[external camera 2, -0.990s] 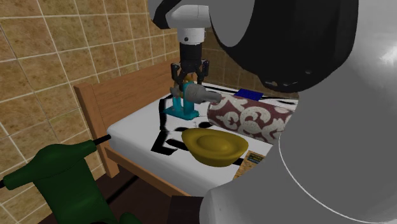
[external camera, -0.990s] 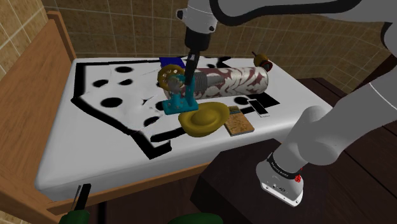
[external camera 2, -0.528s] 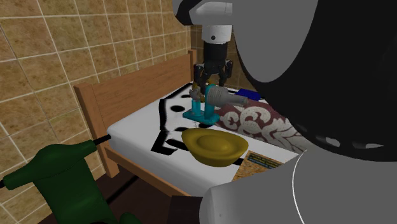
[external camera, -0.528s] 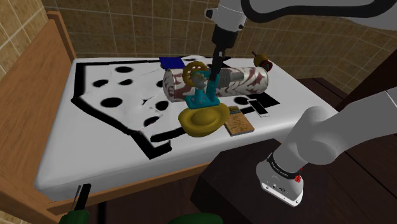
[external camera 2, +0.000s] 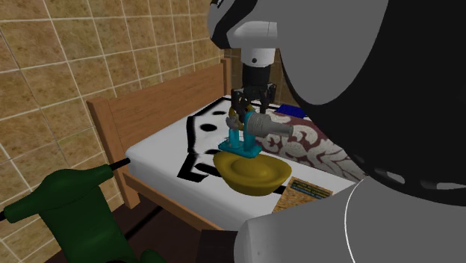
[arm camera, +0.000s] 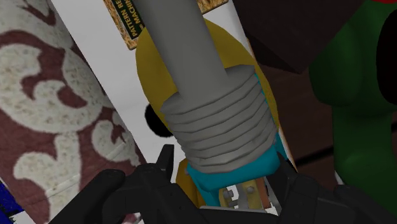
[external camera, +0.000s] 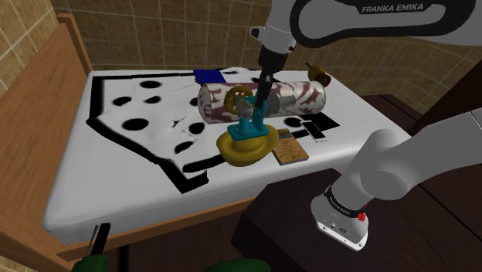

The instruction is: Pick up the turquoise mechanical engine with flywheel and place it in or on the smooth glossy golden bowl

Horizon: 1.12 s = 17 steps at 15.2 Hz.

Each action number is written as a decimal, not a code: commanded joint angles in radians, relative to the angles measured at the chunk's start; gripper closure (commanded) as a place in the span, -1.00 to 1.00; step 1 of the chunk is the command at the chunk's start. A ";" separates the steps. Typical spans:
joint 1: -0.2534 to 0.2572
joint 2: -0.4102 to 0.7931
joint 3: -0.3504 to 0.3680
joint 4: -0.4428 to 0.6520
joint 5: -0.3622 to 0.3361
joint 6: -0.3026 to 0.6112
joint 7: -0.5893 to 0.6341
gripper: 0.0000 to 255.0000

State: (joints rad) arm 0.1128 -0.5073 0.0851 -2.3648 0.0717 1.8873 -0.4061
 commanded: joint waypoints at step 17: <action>0.003 0.034 0.009 -0.145 0.007 0.182 -0.004 1.00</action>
State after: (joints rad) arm 0.1160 -0.4788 0.0936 -2.5012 0.0794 2.0680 -0.4096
